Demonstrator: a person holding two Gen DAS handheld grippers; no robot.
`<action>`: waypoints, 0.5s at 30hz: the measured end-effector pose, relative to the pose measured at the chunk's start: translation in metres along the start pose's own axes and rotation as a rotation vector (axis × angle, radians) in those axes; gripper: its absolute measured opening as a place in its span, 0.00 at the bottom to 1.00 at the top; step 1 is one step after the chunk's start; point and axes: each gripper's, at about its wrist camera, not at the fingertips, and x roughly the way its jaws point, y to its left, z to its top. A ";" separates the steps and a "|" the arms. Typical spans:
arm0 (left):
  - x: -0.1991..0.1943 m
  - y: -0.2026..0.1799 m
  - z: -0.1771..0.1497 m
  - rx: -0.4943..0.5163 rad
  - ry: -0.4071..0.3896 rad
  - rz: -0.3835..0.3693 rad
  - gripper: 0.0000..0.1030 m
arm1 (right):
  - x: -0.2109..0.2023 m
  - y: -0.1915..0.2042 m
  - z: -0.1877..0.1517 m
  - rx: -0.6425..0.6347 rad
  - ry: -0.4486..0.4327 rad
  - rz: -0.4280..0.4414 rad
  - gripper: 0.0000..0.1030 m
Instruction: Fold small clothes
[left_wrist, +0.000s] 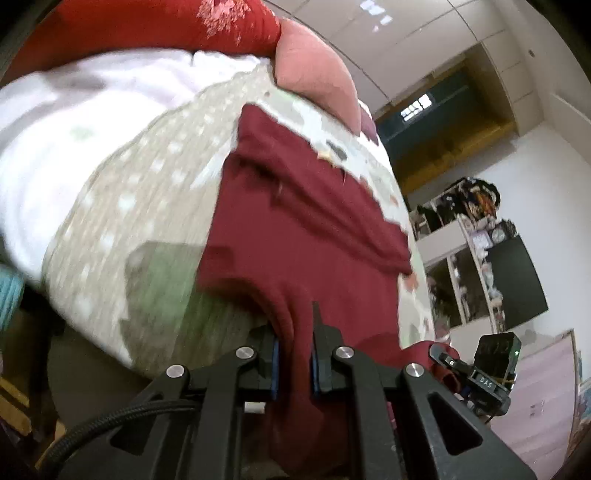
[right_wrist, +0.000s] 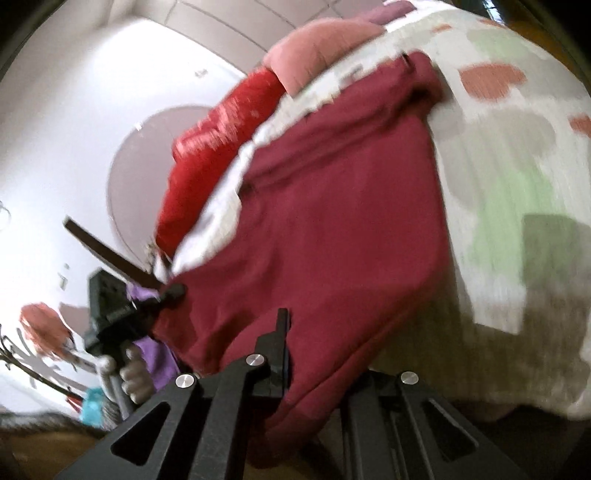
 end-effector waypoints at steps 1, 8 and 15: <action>0.005 -0.007 0.014 0.010 -0.017 0.011 0.11 | 0.000 0.001 0.010 0.001 -0.015 0.005 0.07; 0.053 -0.025 0.083 0.007 -0.026 0.064 0.11 | 0.027 0.011 0.097 -0.024 -0.102 -0.041 0.07; 0.113 -0.025 0.146 0.008 0.008 0.161 0.11 | 0.055 -0.022 0.171 0.069 -0.138 -0.093 0.07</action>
